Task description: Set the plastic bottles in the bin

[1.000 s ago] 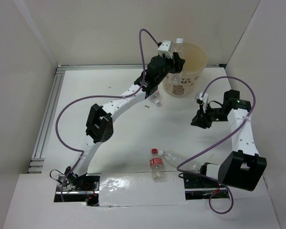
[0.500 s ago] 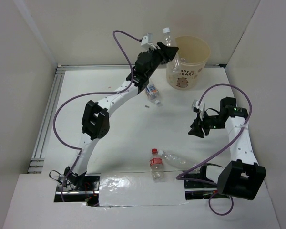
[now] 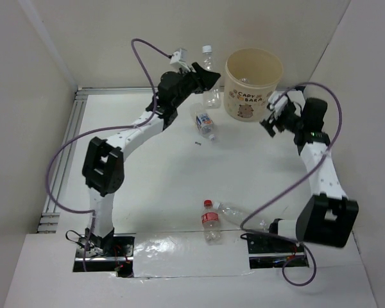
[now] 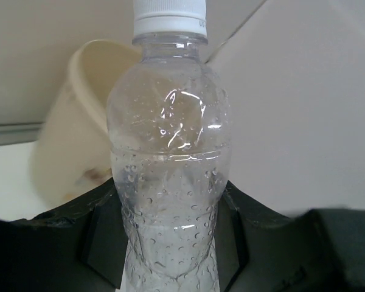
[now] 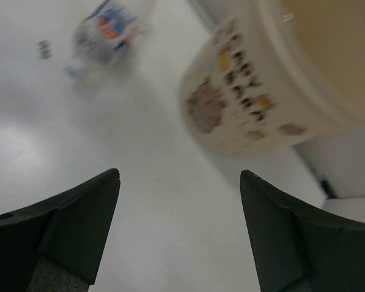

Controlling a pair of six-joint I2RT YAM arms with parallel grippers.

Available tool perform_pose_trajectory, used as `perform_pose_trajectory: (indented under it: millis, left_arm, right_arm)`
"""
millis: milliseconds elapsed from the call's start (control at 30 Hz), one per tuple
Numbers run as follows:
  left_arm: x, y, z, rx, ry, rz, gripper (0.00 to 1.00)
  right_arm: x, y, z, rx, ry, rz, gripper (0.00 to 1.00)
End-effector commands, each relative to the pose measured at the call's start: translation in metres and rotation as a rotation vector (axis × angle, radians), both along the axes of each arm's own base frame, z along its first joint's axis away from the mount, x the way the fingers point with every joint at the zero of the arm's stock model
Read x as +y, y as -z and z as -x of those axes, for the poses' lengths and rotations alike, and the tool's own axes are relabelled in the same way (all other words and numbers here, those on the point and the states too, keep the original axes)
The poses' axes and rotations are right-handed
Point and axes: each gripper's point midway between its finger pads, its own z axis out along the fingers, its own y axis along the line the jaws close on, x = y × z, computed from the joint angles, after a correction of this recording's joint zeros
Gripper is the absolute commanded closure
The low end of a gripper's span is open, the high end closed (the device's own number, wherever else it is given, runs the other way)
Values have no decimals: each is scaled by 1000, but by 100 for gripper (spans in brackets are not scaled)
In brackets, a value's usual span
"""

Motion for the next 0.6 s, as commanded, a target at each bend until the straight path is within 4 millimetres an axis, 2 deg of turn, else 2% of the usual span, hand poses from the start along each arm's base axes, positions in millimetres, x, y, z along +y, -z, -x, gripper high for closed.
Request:
perform_pose_trajectory:
  millis: [0,33,67,100,133,167,200,233,300,333,367,400,467,500,533,567]
  left_arm:
    - [56,-87,48,-256,-44,-102,100]
    - [60,-49,53,-192,-41,-172,100]
    - [70,-41,59,-189,-43,-206,100]
    - [88,-59,77,-238,-59,-220,100]
    - [93,-50,86,-224,-58,-244,100]
    - [101,-15,91,-166,-45,-293,100]
    - [105,-8,101,-157,-35,-310,100]
    - [119,3,115,-146,-44,-334,100]
    - [127,17,131,-125,-40,-356,100]
    - [131,25,138,-107,-37,-365,100]
    - [137,35,150,-102,-36,-378,100]
    - [140,45,156,-74,-30,-392,100]
    - [147,55,169,-58,-26,-401,100]
    - [149,61,174,-45,-23,-408,100]
    - [151,65,178,-37,-21,-412,100]
    - [153,72,182,-27,-19,-417,100]
  right_arm:
    - [-18,-82,-81,-294,57,28,14]
    - [-13,-87,-91,-311,43,28,14]
    - [-8,-91,-100,-322,36,31,14]
    - [-7,-78,-115,-297,22,45,14]
    - [-3,-96,-124,-330,7,54,12]
    - [0,-77,-134,-268,-20,46,12]
    - [7,-75,-139,-266,-56,68,12]
    - [14,-88,-146,-288,-86,83,12]
    - [17,-70,-157,-246,-114,117,12]
    - [30,-76,-161,-268,-142,124,12]
    - [27,-71,-164,-258,-125,131,12]
    - [33,-65,-168,-259,-134,142,12]
    - [36,-72,-176,-283,-139,164,12]
    - [36,-49,-181,-213,-148,164,12]
    - [42,-64,-187,-238,-177,185,12]
    - [44,-59,-189,-208,-199,194,12]
